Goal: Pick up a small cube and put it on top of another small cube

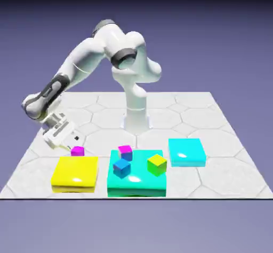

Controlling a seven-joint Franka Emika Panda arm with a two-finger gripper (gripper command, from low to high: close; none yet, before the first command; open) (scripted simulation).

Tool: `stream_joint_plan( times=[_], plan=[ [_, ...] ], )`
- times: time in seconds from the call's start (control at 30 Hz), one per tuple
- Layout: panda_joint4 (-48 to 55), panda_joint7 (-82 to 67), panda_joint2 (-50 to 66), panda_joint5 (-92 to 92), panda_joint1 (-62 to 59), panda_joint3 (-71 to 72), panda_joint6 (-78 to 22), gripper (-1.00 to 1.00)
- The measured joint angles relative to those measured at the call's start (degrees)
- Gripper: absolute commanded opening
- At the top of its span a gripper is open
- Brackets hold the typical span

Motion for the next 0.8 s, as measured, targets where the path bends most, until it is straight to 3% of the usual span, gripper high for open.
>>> stream_joint_plan(
  times=[0.17, 0.2, 0.43, 0.8],
  plan=[
    [-2.81, -0.61, -0.81, 3.20, -3.38, 10.37, 8.90, 0.00],
    [-2.88, -0.63, -0.83, 3.27, -3.46, 10.62, 9.11, -1.00],
    [-0.07, -0.01, -0.02, 0.19, -0.08, 0.24, 0.21, -1.00],
    [1.82, 11.29, -17.85, -17.63, -0.90, 22.59, 2.96, -1.00]
  ],
)
